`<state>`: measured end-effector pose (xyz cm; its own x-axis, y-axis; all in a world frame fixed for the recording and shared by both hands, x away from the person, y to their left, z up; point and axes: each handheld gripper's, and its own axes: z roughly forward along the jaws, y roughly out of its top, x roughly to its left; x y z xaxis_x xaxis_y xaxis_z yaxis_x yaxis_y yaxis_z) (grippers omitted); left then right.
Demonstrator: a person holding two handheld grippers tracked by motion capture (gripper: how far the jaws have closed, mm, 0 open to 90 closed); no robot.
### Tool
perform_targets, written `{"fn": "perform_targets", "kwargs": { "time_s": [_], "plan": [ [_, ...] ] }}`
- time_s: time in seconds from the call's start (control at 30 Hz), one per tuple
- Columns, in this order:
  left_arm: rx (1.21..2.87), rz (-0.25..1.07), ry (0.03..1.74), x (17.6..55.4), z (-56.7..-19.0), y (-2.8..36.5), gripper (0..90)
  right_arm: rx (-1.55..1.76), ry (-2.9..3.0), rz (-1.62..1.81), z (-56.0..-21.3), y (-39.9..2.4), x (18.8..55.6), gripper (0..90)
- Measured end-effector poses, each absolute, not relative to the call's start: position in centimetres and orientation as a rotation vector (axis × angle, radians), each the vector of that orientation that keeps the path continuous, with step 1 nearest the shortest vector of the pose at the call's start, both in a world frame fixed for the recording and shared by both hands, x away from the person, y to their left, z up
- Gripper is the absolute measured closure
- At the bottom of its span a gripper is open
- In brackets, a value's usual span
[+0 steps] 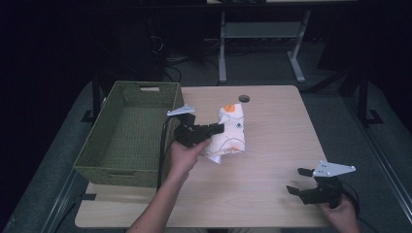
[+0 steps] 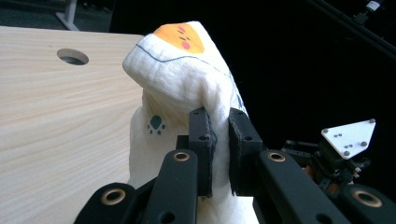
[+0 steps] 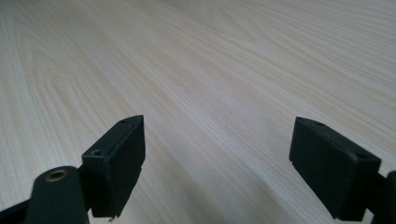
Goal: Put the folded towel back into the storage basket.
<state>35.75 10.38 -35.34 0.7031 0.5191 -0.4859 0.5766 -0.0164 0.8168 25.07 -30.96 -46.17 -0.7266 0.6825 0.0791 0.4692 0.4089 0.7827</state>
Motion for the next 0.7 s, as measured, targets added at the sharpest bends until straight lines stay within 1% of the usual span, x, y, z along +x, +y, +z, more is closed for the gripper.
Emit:
{"fn": "perform_targets", "kwargs": {
  "time_s": [0.7],
  "plan": [
    [1.639,-0.040,0.906,36.2,-33.2,12.8,82.1,1.002,2.412,1.216,-46.2,-30.9,25.2,18.1]
  ]
}}
